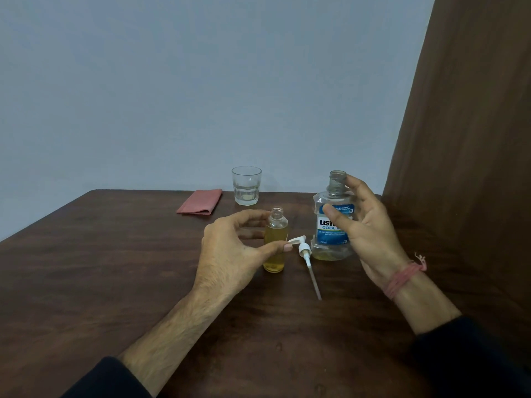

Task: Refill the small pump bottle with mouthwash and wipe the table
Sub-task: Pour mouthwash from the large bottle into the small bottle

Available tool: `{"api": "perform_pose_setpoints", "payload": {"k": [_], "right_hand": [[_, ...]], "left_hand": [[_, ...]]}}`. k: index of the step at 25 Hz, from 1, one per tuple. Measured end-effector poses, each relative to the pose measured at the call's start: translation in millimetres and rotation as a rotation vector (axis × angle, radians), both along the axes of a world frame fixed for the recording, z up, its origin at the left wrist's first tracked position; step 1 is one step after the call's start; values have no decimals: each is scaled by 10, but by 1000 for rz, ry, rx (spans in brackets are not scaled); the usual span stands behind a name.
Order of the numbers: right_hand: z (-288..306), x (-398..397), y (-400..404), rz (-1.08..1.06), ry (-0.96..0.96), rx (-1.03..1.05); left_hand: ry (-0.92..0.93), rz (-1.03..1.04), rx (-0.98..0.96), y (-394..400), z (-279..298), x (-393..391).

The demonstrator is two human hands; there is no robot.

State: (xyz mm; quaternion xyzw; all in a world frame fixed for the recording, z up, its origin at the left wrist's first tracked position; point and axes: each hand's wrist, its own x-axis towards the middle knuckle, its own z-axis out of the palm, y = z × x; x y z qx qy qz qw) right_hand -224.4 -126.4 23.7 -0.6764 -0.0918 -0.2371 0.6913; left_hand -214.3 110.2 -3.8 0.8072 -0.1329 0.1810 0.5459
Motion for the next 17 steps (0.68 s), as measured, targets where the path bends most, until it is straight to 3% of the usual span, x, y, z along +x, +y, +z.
{"api": "perform_pose_setpoints", "payload": {"k": [4, 17], "right_hand": [[-29, 52, -129, 107, 37, 157], [-16, 66, -229, 193, 37, 117]], "left_hand": [[23, -4, 4, 1, -5, 18], [56, -43, 15, 5, -62, 101]]}}
